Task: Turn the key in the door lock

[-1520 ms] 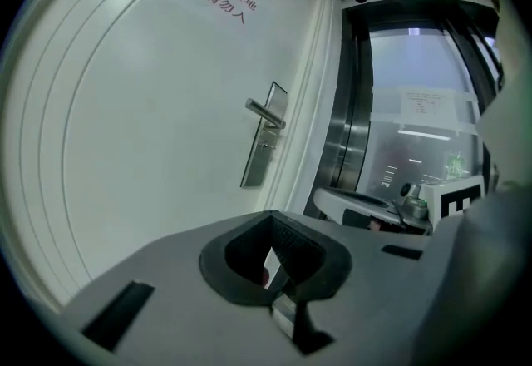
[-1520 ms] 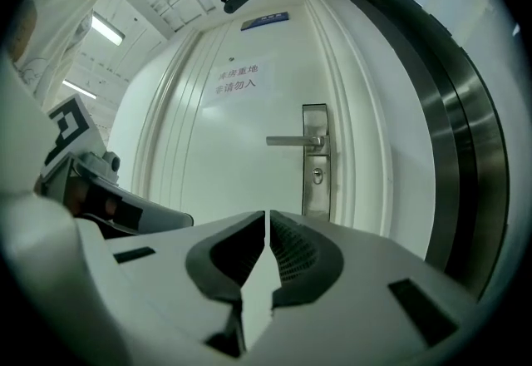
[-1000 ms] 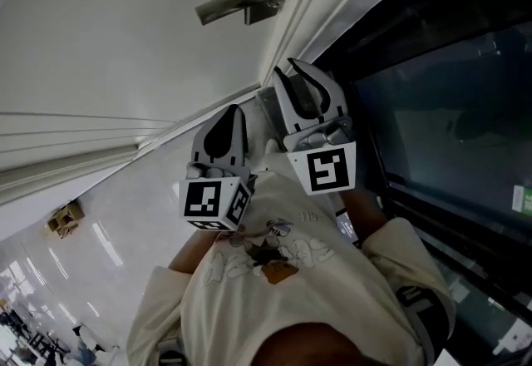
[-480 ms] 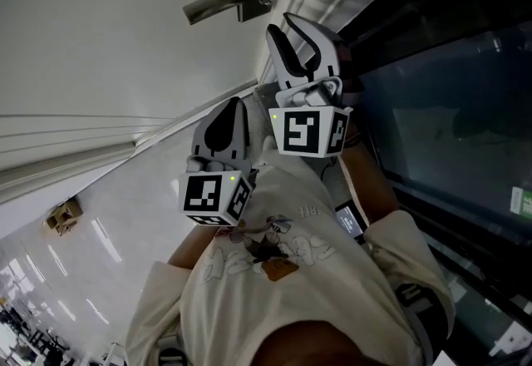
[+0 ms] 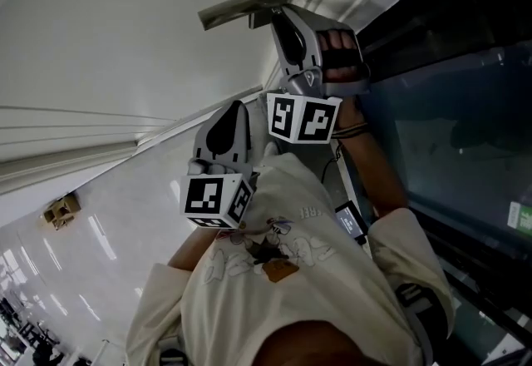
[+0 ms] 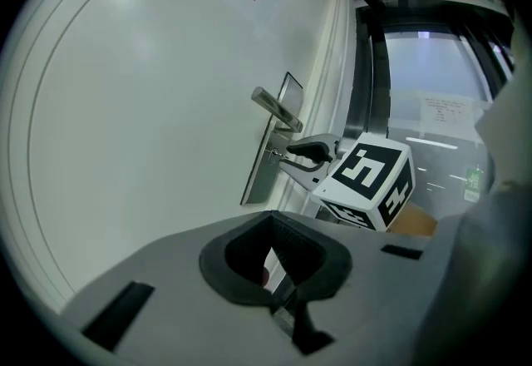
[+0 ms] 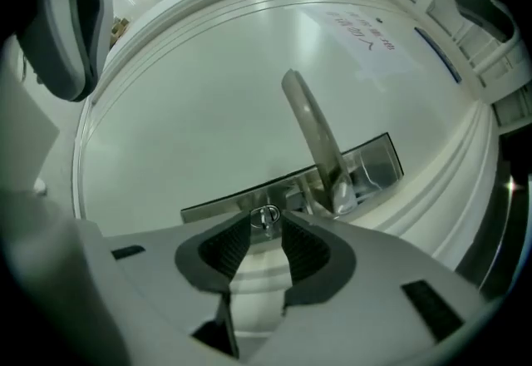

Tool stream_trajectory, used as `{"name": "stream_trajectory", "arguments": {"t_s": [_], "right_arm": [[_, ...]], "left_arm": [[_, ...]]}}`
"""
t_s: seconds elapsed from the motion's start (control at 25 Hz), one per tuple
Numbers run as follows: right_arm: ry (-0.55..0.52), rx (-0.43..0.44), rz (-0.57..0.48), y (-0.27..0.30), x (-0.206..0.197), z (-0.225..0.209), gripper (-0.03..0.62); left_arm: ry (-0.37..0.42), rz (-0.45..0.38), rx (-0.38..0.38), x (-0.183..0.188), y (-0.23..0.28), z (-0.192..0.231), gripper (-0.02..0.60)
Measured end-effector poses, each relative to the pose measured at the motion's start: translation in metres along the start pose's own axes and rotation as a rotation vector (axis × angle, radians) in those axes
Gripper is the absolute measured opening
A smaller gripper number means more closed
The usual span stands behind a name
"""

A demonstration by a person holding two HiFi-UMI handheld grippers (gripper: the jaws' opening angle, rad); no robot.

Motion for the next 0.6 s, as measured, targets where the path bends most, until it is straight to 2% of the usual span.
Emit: {"name": "stream_trajectory", "arguments": {"t_s": [0.16,0.4,0.6], "right_arm": [[-0.031,0.01,0.015,0.009,0.002,0.001,0.114],[-0.072,-0.026,0.038,0.012,0.004,0.006,0.034],[-0.017,-0.044,0.038,0.012,0.004,0.003,0.017]], "left_arm": [[-0.006,-0.008,0.004,0.002,0.002,0.005,0.006],[-0.007,-0.014,-0.003,0.006,0.007,0.01,0.006],[-0.008,-0.008,-0.011,0.007,0.011,0.01,0.006]]}}
Point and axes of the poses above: the fingertips, and each gripper's own axes: y forward along the fingers, z to its left, x out of its top, the point moved 9 cm from there along -y, backward along the fingers, and after that the axes turned 2 degrees about -x, right-handed, at the moved point
